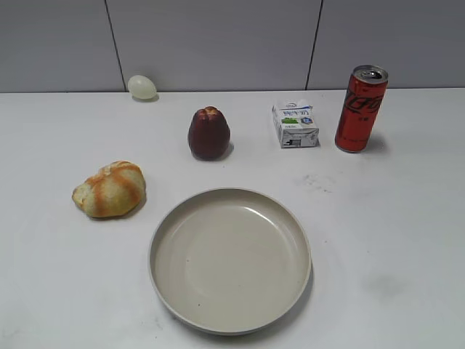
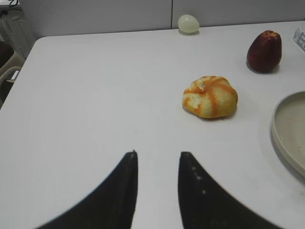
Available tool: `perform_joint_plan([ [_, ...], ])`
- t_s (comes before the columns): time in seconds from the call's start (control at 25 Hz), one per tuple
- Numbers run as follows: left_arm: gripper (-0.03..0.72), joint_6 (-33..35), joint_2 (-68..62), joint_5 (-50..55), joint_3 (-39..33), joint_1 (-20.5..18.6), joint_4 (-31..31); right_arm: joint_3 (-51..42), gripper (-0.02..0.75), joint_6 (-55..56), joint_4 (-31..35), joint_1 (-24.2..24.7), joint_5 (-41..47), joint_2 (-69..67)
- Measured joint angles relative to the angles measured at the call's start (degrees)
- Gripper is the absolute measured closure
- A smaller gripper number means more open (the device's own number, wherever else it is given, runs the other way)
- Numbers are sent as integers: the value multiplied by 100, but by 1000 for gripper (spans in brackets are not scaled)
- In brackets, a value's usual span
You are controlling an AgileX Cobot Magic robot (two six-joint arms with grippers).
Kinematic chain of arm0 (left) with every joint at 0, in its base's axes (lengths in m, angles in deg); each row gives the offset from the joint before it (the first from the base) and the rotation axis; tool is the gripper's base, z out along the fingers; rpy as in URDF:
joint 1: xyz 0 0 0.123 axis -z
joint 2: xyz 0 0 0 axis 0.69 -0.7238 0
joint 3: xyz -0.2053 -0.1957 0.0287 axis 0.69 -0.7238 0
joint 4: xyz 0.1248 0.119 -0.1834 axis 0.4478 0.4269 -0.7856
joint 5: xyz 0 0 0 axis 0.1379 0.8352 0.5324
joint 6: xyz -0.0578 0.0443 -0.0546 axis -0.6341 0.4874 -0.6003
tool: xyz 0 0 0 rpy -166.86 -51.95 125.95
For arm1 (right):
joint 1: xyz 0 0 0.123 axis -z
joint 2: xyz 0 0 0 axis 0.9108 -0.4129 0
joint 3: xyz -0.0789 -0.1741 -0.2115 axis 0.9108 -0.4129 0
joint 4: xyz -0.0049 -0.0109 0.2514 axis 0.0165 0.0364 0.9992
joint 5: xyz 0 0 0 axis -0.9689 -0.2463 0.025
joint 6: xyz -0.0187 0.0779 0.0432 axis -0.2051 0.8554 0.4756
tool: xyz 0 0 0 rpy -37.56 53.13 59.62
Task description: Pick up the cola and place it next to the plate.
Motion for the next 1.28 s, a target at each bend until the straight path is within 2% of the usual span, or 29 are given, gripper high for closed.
perform_joint_plan([
  [1.0,456,0,0,0,0,0,0,0,184,-2,-17,0,-11,-8],
  [1.28,456,0,0,0,0,0,0,193,112,-2,31,0,-452,-1210],
])
